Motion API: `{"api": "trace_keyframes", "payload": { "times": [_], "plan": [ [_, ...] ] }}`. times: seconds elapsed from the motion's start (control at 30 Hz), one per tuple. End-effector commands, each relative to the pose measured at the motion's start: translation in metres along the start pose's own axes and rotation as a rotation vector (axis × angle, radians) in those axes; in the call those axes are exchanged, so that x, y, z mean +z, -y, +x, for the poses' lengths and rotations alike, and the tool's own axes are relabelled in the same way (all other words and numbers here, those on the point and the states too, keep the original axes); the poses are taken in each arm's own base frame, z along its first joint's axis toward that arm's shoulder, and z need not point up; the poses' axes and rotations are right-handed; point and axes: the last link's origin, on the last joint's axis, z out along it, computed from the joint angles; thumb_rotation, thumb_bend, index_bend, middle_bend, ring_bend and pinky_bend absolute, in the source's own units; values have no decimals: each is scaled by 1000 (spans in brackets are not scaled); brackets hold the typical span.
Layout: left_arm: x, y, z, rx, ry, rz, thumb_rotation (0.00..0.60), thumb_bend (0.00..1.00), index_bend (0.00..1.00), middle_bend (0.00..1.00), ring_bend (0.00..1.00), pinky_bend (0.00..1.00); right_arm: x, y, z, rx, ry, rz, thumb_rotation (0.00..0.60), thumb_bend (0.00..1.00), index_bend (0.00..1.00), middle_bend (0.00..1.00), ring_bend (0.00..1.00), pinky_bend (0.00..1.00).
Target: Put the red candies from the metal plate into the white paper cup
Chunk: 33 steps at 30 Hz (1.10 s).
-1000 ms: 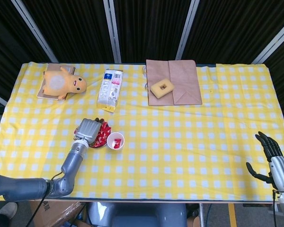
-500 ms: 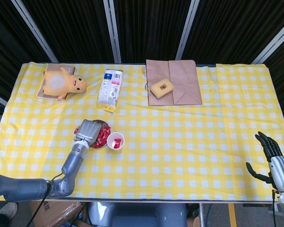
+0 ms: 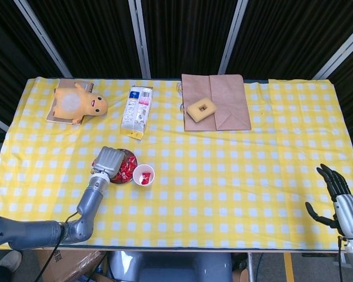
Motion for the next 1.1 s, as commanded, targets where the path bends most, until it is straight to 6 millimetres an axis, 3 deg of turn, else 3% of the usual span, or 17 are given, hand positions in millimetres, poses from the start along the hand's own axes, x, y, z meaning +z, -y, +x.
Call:
{"api": "trace_keyframes", "payload": {
  "times": [0.03,0.53,1.1],
  "plan": [
    [2,-1,1,-2,-8,-2,600,299,422,424,911,921,0,0,0,1,1,0,600,424,0,0,0,0],
    [7,-5,2,-7,-69,-14,600,366,525,554,921,936,0,0,0,-1,2,-1,600,424,0,0,0,0],
    [-7,7,19,-35,-126,-17,600,375,553,569,922,936,0,1,1,0,-3,4,600,423,0,0,0,0]
  ]
}}
